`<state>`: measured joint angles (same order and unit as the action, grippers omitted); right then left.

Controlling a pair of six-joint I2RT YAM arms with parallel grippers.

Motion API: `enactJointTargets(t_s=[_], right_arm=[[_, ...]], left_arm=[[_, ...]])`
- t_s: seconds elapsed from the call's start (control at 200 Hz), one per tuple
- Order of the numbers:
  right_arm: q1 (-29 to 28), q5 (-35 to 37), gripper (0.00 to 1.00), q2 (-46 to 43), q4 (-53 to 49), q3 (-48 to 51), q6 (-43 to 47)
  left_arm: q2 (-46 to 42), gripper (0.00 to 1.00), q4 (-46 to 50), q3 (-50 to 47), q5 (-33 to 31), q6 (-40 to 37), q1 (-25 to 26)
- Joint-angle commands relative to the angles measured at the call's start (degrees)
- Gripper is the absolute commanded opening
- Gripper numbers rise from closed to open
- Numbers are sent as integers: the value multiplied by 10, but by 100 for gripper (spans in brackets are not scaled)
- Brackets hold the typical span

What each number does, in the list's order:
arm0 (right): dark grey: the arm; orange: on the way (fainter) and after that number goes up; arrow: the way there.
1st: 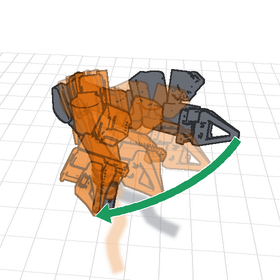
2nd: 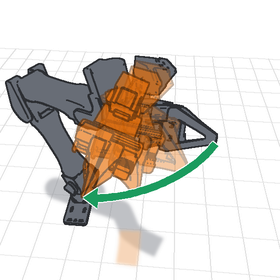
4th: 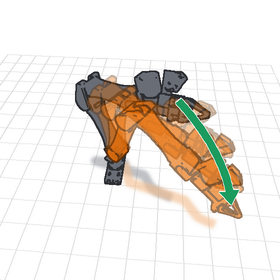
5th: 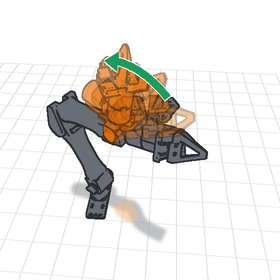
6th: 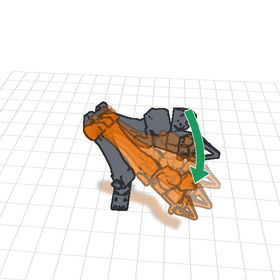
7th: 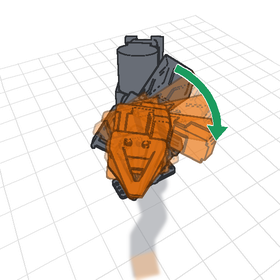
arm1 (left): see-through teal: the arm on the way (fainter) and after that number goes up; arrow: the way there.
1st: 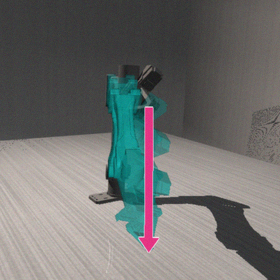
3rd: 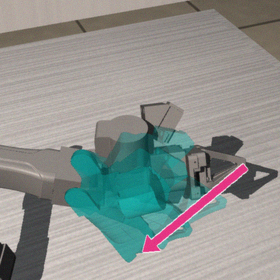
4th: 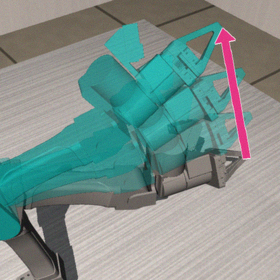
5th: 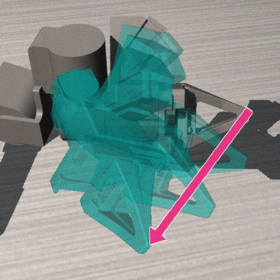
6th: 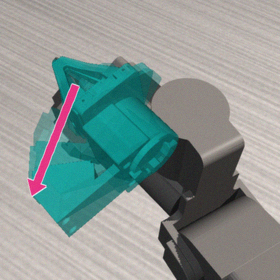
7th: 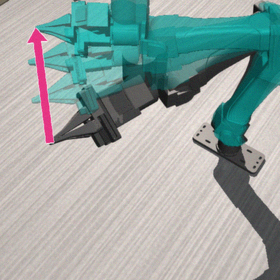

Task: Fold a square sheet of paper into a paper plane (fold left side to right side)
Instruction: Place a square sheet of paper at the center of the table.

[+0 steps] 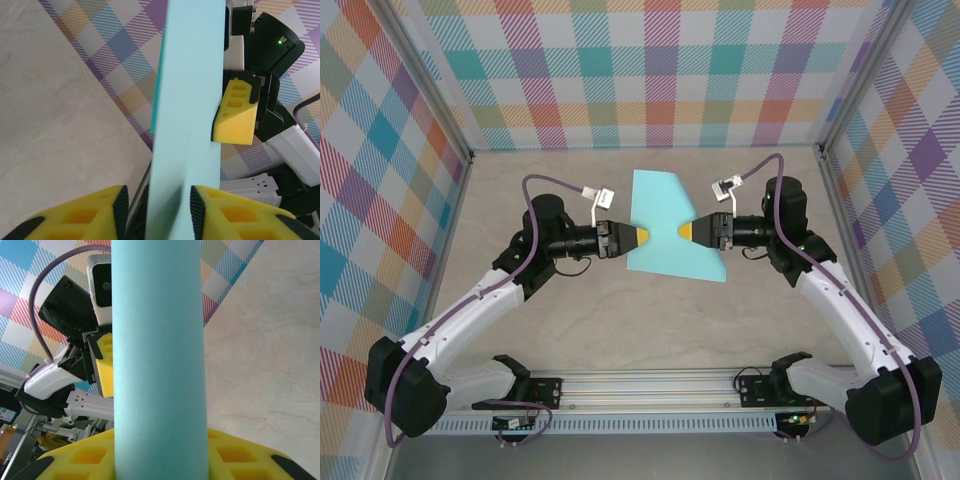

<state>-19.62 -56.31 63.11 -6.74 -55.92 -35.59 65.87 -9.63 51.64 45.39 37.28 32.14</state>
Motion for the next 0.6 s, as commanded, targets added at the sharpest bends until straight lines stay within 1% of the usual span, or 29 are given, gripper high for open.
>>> enactJointTargets(t_s=[0.0,0.055,0.07,0.135,0.17,0.23,0.285,0.325,0.38,0.45,0.5,0.595], right_arm=[[-2,18,37,10,-23,-22,13],[-1,32,39,14,-46,-27,28],[-1,35,40,15,-55,-28,33],[-1,62,50,17,-98,-39,58],[1,78,58,19,-121,-45,72],[3,125,70,22,-181,-59,103],[6,174,82,28,-234,-72,130],[7,220,90,31,-273,-80,148],[8,279,99,32,-310,-82,166],[10,343,100,28,-331,-75,174],[13,357,100,22,-328,-64,176],[13,372,100,17,-316,-44,171]], left_arm=[[-1,19,-8,10,-16,1,5],[-1,10,1,9,-25,0,5],[-1,9,4,7,-27,0,5],[2,4,23,7,-45,-7,4],[4,0,45,7,-60,-13,4],[12,0,84,8,-91,-22,-1],[24,0,107,9,-104,-25,-7],[36,0,118,7,-110,-25,-12],[53,0,142,10,-129,-32,-17],[80,0,187,16,-172,-42,-22],[108,0,215,22,-196,-44,-30],[167,0,225,23,-206,-44,-43]])
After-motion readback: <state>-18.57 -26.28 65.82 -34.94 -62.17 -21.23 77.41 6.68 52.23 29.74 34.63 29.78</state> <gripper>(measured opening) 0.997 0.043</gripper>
